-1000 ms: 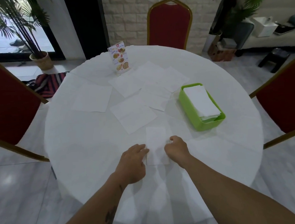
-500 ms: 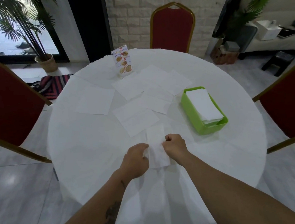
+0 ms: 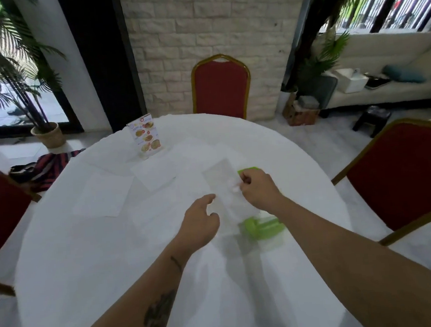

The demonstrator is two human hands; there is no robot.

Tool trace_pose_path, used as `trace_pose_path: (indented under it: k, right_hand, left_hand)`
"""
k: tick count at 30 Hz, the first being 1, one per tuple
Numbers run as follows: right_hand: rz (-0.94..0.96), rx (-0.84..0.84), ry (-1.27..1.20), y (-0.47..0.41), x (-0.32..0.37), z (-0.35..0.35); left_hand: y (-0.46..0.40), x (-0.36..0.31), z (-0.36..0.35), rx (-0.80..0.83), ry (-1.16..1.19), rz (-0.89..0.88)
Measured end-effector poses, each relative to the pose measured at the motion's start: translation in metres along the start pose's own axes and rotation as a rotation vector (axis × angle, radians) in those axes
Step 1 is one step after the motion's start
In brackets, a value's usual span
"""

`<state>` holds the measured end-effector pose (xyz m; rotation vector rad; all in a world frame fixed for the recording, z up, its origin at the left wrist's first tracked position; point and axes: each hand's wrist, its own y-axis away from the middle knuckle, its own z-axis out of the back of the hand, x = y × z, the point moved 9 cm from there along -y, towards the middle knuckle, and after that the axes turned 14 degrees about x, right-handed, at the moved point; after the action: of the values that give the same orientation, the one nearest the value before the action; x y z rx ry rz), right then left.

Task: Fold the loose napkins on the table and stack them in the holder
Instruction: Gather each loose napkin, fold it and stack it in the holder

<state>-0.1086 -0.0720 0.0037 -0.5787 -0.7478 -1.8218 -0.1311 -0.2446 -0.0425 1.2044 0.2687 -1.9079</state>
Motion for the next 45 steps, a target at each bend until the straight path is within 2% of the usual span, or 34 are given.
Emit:
trace_pose_path:
  k: [4,7,10,22,25,28,31,33,36,40,42,45]
  right_hand:
    - [-0.101,0.021,-0.084,-0.021,-0.046,0.029]
    - [-0.214,0.060,-0.045,-0.034,-0.086,0.031]
    - [-0.226,0.118,-0.015,-0.041,-0.106,0.024]
    - [-0.048,0.301,0.181,-0.051,-0.109,0.028]
    - [0.011,0.217,0.312,-0.049,-0.106,0.034]
    - [0.144,0.084,0.565,-0.040,-0.091,0.033]
    - [0.243,0.201,0.694,-0.029,-0.088,0.008]
    - [0.229,0.312,0.732,-0.025,-0.092,-0.004]
    - [0.223,0.272,0.693,-0.028,-0.085,0.001]
    - [0.257,0.221,0.561,-0.034,-0.055,-0.003]
    - [0.273,0.242,0.499,-0.032,-0.035,-0.016]
    - [0.298,0.288,0.444,-0.024,-0.009,-0.044]
  left_hand:
    - [-0.017,-0.026,-0.024,0.000,-0.043,-0.027]
    - [-0.027,-0.032,-0.045,0.011,-0.099,-0.004]
    - [-0.036,-0.033,-0.063,0.037,-0.155,0.047]
    - [-0.054,-0.044,-0.095,0.033,-0.287,0.146]
    - [-0.055,-0.044,-0.098,0.048,-0.327,0.174]
    - [-0.056,-0.041,-0.098,0.061,-0.361,0.198]
    - [-0.056,-0.038,-0.098,0.061,-0.381,0.187]
    - [-0.055,-0.036,-0.094,0.022,-0.371,0.163]
    - [-0.048,-0.032,-0.075,-0.093,-0.322,0.126]
    - [-0.033,-0.001,-0.037,-0.237,-0.229,0.197]
    - [-0.026,0.025,-0.020,-0.252,-0.194,0.283]
    - [-0.016,0.069,0.000,-0.188,-0.192,0.454]
